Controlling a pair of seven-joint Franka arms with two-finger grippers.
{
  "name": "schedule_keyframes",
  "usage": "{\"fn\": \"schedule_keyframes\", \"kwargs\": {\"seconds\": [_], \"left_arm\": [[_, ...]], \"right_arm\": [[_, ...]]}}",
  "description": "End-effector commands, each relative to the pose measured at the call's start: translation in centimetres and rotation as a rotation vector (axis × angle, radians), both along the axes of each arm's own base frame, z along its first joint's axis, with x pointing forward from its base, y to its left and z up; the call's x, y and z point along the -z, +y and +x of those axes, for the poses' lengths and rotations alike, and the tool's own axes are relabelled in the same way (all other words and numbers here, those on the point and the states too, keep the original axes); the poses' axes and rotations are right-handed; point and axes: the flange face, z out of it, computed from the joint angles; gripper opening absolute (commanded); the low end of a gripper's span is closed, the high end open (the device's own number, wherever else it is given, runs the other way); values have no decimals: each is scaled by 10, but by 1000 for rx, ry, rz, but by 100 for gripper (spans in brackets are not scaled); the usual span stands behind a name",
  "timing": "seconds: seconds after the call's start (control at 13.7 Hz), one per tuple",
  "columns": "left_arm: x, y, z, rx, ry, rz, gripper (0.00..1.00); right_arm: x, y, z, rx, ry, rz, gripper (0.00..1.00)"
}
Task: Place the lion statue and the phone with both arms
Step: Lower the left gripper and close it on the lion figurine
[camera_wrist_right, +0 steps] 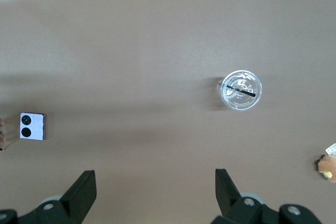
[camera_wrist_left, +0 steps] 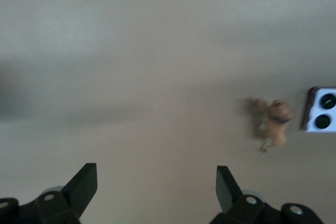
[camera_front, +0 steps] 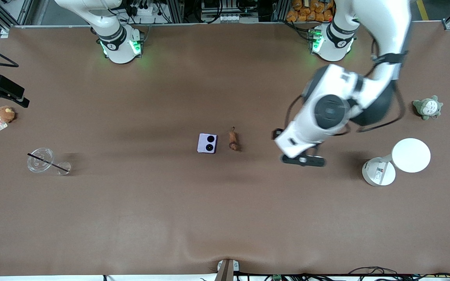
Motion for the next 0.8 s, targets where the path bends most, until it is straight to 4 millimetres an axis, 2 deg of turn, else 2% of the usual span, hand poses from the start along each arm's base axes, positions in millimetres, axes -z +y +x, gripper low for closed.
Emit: {"fn": "schedule_keyframes", "kwargs": {"seconds": [0.0, 0.15, 0.29, 0.37, 0.59, 0.66, 0.73], "left_arm": [[22, -45, -6, -61, -37, 10, 100], [48, -84, -21, -114, -63, -5, 100], [78, -117, -28, -192, -99, -42, 100], [95, -133, -38, -188, -101, -41, 100], [134, -150, -47, -170, -114, -56, 100], [145, -159, -56, -151, -113, -55, 100], [149, -164, -63, -133, -116, -45, 100]], "right_arm": [[1, 2, 2, 3, -3, 11, 100], [1, 0, 1, 8, -3, 7, 100], [0, 2, 2, 5, -6, 8, 100], [-1, 1, 2, 5, -7, 5, 100], [-6, -1, 7, 8, -59, -5, 100], [-7, -2, 7, 11, -62, -5, 100], [-3, -5, 9, 12, -56, -5, 100]]}}
